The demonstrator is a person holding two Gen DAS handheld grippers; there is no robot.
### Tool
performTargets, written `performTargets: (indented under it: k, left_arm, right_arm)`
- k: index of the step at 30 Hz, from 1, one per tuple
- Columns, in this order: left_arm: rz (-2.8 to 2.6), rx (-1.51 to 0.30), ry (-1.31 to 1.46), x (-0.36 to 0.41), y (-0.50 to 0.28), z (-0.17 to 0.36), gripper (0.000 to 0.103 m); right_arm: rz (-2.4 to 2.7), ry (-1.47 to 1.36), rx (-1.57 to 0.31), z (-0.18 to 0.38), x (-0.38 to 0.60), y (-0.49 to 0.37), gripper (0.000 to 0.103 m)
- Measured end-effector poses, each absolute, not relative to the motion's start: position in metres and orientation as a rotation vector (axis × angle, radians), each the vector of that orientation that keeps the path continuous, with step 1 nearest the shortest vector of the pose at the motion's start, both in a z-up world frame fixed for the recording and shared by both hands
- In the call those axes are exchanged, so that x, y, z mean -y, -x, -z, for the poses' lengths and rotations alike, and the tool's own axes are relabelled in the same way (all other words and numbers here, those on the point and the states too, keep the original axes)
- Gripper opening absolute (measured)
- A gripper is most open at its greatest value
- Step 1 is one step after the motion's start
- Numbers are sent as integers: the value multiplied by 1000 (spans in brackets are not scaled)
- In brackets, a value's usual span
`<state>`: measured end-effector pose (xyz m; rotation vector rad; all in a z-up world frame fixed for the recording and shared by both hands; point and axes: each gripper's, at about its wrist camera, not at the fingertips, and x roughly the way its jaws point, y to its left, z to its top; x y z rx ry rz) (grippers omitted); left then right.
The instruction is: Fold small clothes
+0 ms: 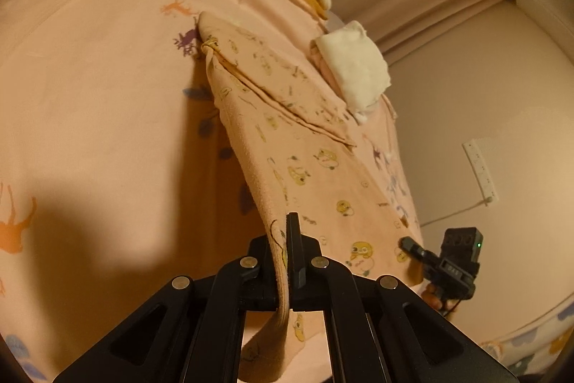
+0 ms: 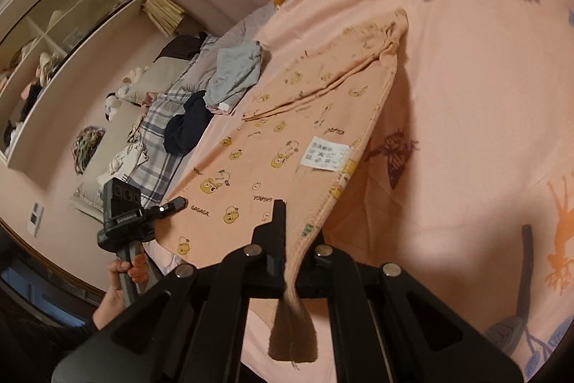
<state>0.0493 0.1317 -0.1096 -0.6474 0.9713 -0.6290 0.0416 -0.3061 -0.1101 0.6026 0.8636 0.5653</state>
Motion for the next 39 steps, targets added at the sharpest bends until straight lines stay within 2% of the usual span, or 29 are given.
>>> performTargets:
  k: [28,34,39]
  left_arm:
    - [650,-975,531,-133,46,71,0]
    - [637,-979,606,-137,19,68,0]
    - [626,-973,656,-135,-25,65,0]
  right_arm:
    - [-636,-530,-809,59,312,85,3]
    - [-647,-600,-823,62,317,68,4]
    - [-639,-671,-830,59,321,13,4]
